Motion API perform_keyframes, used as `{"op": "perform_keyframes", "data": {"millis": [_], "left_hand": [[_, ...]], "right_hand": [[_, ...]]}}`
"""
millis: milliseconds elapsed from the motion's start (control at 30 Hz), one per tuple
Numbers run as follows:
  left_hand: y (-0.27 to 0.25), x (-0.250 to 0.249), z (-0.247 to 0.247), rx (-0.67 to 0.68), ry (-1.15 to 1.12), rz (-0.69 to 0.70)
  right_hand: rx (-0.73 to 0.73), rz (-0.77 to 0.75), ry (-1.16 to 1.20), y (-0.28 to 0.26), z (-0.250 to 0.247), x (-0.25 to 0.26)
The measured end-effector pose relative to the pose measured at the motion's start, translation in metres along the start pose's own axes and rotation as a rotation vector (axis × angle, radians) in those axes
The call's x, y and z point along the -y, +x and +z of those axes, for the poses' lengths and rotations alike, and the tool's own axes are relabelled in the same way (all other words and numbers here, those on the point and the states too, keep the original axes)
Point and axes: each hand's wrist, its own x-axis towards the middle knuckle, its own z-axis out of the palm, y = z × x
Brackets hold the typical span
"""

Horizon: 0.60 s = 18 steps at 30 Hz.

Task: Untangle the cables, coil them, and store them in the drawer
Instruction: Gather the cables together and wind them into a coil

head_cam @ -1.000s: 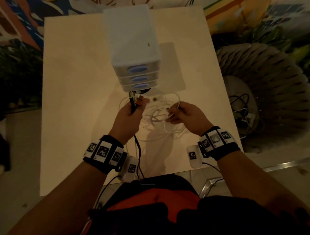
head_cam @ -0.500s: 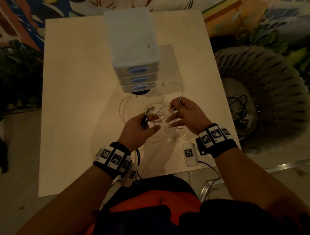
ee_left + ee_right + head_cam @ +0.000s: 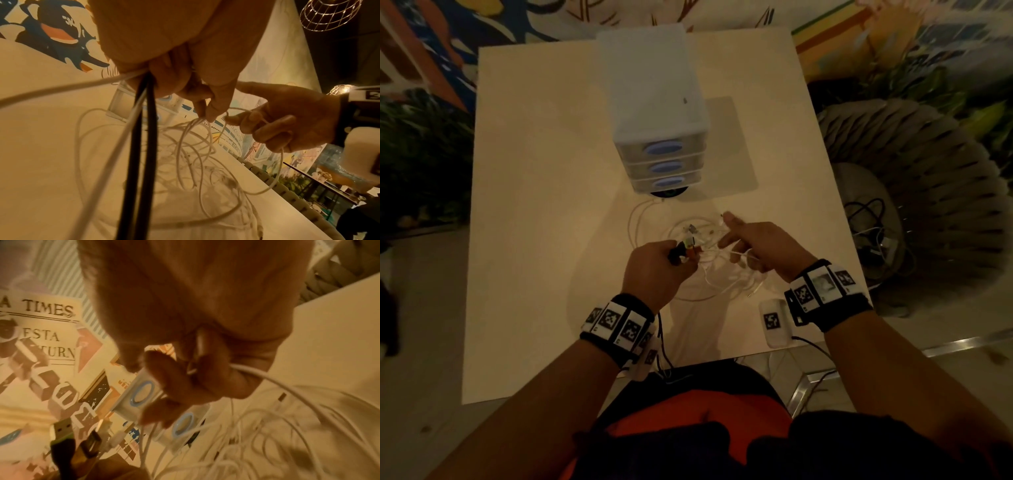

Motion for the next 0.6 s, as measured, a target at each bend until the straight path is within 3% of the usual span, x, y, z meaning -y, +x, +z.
{"op": "perform_keyframes", "data": {"millis": [67,133,300,467,533,600], "left_hand": [[-0.002,0.001,-0.002,0.011,0.006,0.011],[-0.004,0.005,-0.003,0.008,-0.057,0.006],[-0.007,0.011,-0.010,0.008,-0.210,-0.005],[-0.008,0.009,-0.022,0.010,-0.327,-0.002],[-0.008,0.007,-0.024,-0.006,-0.339,0.038],[-0.009,0.005,-0.025,-0.022,-0.307,0.092]], "right_hand": [[-0.040,-0.253,-0.229,0.003,-0.005,-0.007],[-0.118,-0.367,-0.255,0.010,-0.009,-0.013],[-0.371,-0.332,-0.229,0.031,-0.015,-0.017],[-0.385,-0.332,-0.493,0.039,-0.011,-0.028],[-0.441,-0.533,-0.512,0.031,-0.008,-0.023],[-0.407,-0.764,-0.480,0.018,-0.003,-0.011]]}}
